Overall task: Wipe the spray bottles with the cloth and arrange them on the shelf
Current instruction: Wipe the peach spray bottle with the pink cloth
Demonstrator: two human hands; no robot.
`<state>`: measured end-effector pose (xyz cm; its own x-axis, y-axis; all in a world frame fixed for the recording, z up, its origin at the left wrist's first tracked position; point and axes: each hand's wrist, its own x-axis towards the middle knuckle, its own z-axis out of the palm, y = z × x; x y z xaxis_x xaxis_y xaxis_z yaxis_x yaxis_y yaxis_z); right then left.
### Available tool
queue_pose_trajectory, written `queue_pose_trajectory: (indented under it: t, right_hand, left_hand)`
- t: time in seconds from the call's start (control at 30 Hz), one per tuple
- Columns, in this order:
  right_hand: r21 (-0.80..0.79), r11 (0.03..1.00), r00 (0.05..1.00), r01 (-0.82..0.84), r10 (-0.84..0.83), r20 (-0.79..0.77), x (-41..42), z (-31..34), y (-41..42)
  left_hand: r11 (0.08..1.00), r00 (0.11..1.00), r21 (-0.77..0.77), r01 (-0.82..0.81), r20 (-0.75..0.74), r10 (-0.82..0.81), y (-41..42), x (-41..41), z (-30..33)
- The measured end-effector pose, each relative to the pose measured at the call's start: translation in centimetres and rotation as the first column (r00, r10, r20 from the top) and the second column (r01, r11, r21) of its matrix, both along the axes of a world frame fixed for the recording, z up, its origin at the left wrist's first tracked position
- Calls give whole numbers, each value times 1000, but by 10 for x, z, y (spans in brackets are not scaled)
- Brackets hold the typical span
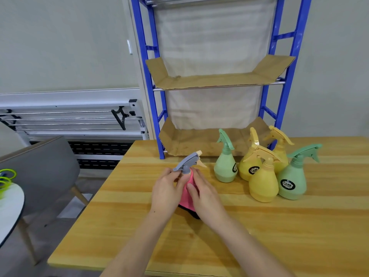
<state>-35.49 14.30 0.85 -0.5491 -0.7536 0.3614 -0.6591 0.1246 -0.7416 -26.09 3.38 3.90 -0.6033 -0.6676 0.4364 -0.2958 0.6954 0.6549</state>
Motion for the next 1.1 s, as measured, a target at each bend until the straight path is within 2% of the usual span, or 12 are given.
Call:
queue_pose_trajectory:
  t: [0.07, 0.17, 0.33, 0.47, 0.53, 0.6, 0.73, 0.83, 0.97, 1.1]
  right_hand:
    - [7, 1000, 999, -25, 25, 26, -2, -2, -3]
    - [116, 993, 999, -25, 20, 42, -9, -8, 8]
    - [245, 970, 1000, 9, -9, -1, -14, -10, 17]
    - [97, 989, 992, 111, -116, 45, -1, -10, 19]
    - [-19, 994, 987, 109, -107, 116, 4, -7, 13]
    - [-44, 994, 987, 101, -95, 129, 4, -1, 5]
    - [73, 997, 999, 5, -9, 45, -6, 4, 1]
    - [131, 989, 997, -69, 63, 44, -15, 2, 6]
    - [269, 961, 998, -65, 56, 40, -18, 0, 16]
    - [243, 970, 1000, -8, 1, 26, -11, -6, 25]
  left_hand:
    - [1000, 1000, -25, -12, -16, 11, -2, -2, -2]
    - [997, 998, -71, -39, -47, 36, -4, -2, -7]
    - [997, 998, -57, -46, -40, 44, -6, -5, -9]
    - [999, 1000, -28, -26, -17, 25, -6, -1, -8]
    - [1000, 1000, 4, -8, -19, 8, -5, -2, -8]
    - [998, 999, 53, 29, -37, -27, -2, -4, -9]
    - [997, 999, 65, 29, -47, -26, -1, -6, -11]
    - [998, 999, 65, 21, -31, -19, -3, -7, -12]
    - [998, 1000, 61, 2, -4, -2, -2, -8, -10]
    - [990, 999, 130, 45, -10, -44, -5, -4, -8]
